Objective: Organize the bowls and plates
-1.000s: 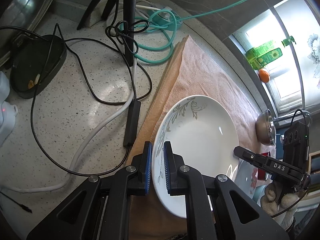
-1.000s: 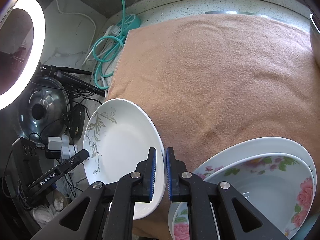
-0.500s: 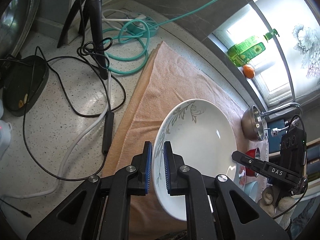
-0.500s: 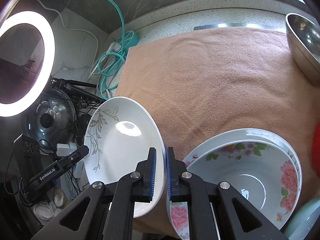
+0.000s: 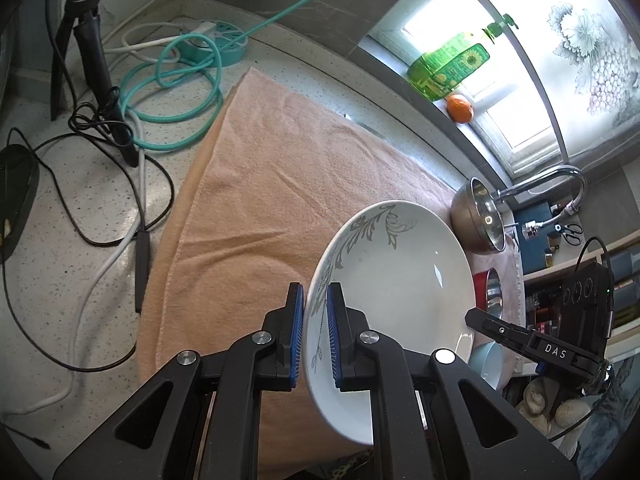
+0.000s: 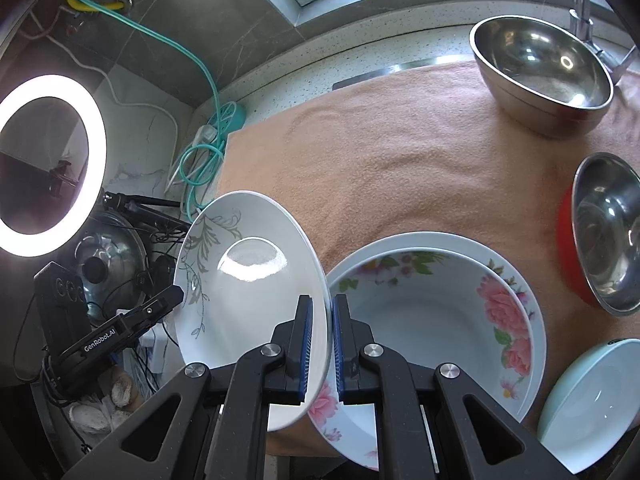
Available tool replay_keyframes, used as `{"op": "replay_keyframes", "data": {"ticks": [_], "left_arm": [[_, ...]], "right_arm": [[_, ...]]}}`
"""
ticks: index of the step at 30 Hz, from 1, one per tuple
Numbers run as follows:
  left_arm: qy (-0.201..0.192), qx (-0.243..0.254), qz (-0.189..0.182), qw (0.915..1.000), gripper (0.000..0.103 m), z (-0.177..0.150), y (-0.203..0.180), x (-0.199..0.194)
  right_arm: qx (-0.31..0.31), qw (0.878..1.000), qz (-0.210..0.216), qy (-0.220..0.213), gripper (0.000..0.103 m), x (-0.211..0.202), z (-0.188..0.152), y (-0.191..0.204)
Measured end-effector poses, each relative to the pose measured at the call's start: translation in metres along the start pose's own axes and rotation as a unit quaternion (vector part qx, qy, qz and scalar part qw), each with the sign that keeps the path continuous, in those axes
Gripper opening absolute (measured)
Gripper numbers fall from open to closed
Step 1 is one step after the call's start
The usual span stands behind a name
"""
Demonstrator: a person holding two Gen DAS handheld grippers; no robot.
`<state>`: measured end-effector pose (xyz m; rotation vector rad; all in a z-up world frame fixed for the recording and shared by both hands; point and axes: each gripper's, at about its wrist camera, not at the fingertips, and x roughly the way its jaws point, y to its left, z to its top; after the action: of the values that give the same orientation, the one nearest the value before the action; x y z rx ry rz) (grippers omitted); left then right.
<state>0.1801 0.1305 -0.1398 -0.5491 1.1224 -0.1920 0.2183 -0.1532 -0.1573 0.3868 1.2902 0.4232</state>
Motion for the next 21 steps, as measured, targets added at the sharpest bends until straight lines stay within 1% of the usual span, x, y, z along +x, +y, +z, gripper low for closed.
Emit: {"op": "replay_keyframes", "data": {"ticks": [8, 11, 21], "left_arm": [[0.015, 0.027, -0.012, 0.9994, 0.010, -0.001, -0.021, 0.011], [0.020, 0.031, -0.016, 0.9992, 0.010, -0.001, -0.027, 0.015], [0.049, 0.062, -0.025, 0.9966, 0.010, -0.006, -0.050, 0.037]], "right_arm": [[0.028, 0.999, -0.008, -0.018, 0.009, -0.018, -0.013, -0.020], [0.037, 0.999, -0.010, -0.022, 0.009, -0.023, -0.020, -0.028], [0.077, 0.996, -0.022, -0.032, 0.009, -0.035, -0.043, -0.058]]}}
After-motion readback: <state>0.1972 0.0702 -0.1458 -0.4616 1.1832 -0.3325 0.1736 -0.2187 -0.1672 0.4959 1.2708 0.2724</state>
